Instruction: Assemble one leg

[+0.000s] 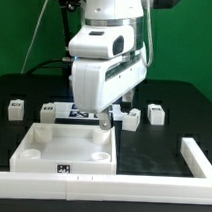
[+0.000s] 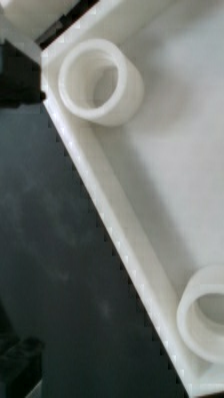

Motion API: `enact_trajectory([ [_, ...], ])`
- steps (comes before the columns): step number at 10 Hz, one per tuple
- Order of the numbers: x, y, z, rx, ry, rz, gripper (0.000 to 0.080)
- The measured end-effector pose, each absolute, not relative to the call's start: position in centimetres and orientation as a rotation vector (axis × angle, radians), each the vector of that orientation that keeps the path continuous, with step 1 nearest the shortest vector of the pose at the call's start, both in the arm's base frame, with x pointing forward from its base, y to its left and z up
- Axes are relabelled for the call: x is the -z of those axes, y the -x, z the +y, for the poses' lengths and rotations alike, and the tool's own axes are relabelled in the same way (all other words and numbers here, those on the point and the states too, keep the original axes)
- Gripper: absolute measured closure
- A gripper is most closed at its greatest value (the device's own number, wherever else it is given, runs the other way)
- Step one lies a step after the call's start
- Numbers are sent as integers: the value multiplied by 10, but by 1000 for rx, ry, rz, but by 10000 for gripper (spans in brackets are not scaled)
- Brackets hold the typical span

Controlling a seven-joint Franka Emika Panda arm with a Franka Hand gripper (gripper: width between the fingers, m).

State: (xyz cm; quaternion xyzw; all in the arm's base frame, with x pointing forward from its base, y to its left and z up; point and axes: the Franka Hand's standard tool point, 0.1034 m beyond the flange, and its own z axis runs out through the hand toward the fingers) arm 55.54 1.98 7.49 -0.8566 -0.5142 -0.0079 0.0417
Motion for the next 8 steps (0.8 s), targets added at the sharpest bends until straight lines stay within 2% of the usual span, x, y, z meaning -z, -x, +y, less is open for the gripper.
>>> enact_trajectory([
  [8, -74, -554, 18, 18, 2605, -1607, 150],
])
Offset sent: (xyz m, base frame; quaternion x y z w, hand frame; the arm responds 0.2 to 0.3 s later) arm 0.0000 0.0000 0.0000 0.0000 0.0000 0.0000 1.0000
